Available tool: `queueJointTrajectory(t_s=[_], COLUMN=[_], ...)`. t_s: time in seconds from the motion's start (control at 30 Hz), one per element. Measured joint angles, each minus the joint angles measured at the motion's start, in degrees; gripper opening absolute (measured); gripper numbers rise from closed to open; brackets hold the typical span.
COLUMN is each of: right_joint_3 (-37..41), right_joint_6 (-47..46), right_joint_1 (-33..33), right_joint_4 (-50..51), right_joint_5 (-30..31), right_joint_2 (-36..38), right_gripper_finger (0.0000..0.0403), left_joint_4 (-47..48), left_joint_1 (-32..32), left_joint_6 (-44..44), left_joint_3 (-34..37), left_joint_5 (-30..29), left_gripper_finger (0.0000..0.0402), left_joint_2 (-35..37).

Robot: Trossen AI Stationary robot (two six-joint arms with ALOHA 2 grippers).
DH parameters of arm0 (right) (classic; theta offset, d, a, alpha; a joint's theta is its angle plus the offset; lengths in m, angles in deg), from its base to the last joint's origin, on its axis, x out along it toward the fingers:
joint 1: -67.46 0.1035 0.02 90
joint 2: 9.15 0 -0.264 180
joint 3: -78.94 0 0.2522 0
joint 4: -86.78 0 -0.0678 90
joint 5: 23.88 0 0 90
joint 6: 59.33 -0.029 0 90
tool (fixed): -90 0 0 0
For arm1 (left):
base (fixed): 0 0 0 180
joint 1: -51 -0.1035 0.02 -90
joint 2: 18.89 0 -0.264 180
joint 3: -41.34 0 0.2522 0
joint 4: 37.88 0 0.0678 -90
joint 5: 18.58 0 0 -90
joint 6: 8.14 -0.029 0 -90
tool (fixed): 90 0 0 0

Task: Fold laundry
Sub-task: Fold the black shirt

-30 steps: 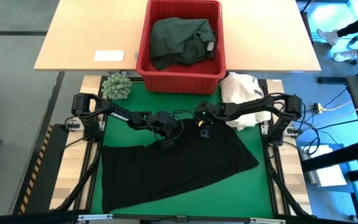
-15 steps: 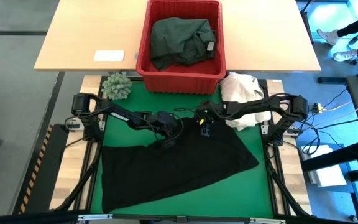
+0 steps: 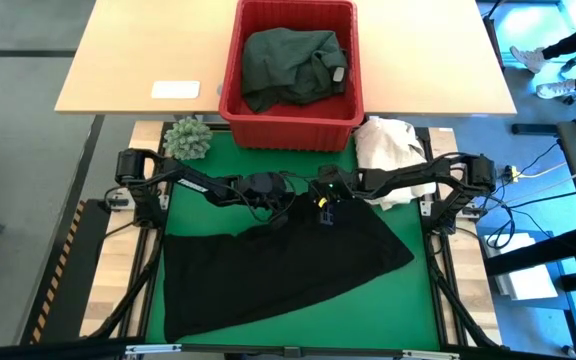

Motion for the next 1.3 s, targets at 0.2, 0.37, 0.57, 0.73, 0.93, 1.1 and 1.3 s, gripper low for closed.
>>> queueJointTrajectory(t_s=[0.2,0.37,0.57,0.73,0.93,1.1,1.3], right_joint_3=[0.00,0.00,-0.02,-0.02,-0.02,-0.04,-0.07], right_joint_6=[-0.12,-0.18,-0.23,-0.23,-0.23,-0.24,-0.59], right_joint_1=[0.00,0.00,-0.01,-0.02,-0.04,-0.04,-0.04], right_joint_4=[-0.13,-1.74,-2.71,-2.88,-3.19,-4.16,-5.09], right_joint_5=[0.38,0.38,0.38,0.38,0.40,0.40,0.40], right_joint_2=[0.00,0.00,0.00,0.00,0.00,0.00,0.00], right_gripper_finger=[0.0002,0.0002,0.0003,0.0004,0.0004,0.0005,0.0005], left_joint_4=[-0.07,-0.09,-1.05,-1.11,-1.88,-1.87,-1.84], left_joint_1=[-0.10,-0.21,-0.21,-0.21,-0.21,-0.21,-0.17], left_joint_6=[2.21,2.32,2.34,2.36,3.47,3.41,2.30], left_joint_3=[0.00,0.00,0.00,0.00,0.00,0.00,0.00], left_joint_5=[1.54,0.33,-0.65,-1.78,-4.55,-5.36,-4.45], left_gripper_finger=[0.0167,0.0177,0.0179,0.0179,0.0179,0.0173,0.0140], left_joint_2=[0.00,0.00,0.00,0.00,0.00,-0.01,-0.02])
